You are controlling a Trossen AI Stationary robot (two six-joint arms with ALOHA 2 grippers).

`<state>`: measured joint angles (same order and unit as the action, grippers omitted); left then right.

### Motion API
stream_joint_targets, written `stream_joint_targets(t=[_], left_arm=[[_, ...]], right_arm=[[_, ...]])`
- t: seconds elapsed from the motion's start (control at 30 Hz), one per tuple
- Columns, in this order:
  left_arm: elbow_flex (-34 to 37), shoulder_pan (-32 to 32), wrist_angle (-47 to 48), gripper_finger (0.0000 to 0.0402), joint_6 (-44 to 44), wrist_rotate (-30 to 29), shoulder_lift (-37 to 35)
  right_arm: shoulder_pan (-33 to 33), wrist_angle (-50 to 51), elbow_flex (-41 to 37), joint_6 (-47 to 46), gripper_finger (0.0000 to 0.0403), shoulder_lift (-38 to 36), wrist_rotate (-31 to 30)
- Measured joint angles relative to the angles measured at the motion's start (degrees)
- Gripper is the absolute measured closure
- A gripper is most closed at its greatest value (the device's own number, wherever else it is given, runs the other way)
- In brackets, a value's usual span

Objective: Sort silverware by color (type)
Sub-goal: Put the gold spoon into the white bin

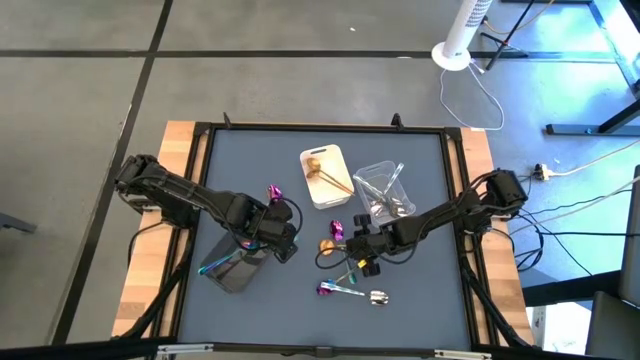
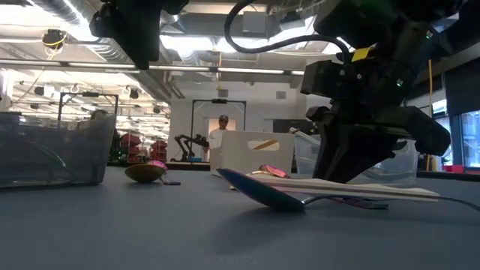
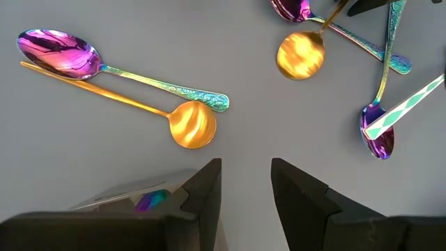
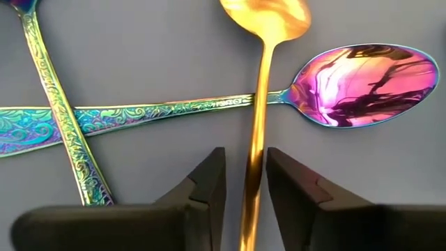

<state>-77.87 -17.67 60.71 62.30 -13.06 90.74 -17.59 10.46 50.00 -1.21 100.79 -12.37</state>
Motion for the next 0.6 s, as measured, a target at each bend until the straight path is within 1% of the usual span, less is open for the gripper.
stream_joint_targets(t=[0.2,0.3,0.33,0.5,0.6], left_arm=[[0.0,0.0,0.0,0.0282,0.0,0.02,0.0],[0.0,0.0,0.0,0.0282,0.0,0.0,0.0],[0.0,0.0,0.0,0.0282,0.0,0.01,0.0],[0.0,0.02,0.0,0.0282,0.0,0.02,0.0],[0.0,0.02,0.0,0.0282,0.0,0.02,0.0]], right_arm=[[-0.1,-0.44,0.15,0.0,0.0357,2.38,0.17],[-0.09,-0.35,0.15,-0.04,0.0389,2.63,0.16],[-0.08,-0.38,0.15,-0.04,0.0394,2.6,0.16],[-0.02,0.13,0.7,-0.02,0.0385,1.69,0.42],[-0.01,1.37,1.75,0.21,0.0391,0.74,0.61]])
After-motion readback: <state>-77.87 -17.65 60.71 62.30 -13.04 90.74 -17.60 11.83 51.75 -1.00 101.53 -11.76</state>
